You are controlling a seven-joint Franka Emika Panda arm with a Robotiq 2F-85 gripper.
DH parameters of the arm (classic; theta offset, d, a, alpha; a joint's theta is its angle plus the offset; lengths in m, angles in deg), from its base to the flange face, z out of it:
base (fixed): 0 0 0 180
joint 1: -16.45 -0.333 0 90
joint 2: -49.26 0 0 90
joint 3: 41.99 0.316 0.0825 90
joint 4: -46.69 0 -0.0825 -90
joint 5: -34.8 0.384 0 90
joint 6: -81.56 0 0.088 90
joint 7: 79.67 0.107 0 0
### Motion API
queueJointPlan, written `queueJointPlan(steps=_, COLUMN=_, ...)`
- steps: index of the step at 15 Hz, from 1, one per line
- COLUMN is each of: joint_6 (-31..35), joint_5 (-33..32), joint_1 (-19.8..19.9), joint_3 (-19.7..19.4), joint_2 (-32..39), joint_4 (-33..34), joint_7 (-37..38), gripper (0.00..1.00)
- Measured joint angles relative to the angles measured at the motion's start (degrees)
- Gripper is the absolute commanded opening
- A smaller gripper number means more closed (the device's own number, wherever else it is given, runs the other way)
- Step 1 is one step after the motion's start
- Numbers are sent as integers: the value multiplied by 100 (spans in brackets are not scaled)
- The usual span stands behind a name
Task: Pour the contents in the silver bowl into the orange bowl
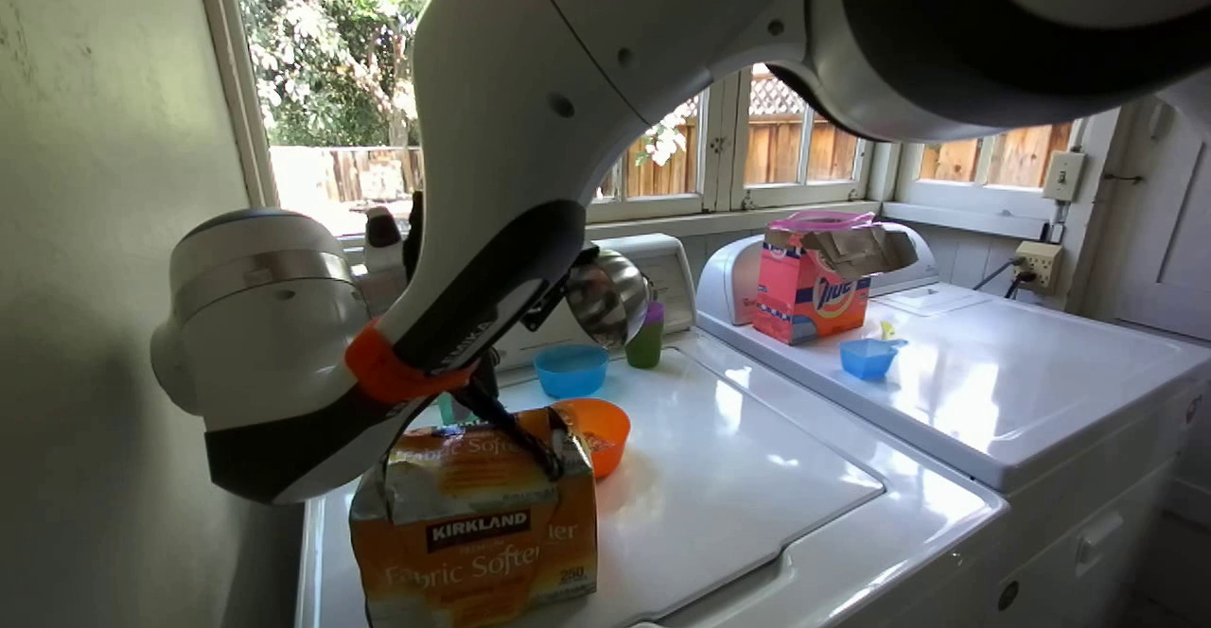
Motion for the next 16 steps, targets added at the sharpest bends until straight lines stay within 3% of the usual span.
queueJointPlan(steps=7, joint_6=278, joint_5=117, joint_1=456, joint_3=422, joint_2=130, joint_4=126, joint_7=-262, gripper=1)
queueJointPlan(steps=16, joint_6=458, joint_5=135, joint_1=529, joint_3=541, joint_2=273, joint_4=294, joint_7=-415, gripper=1)
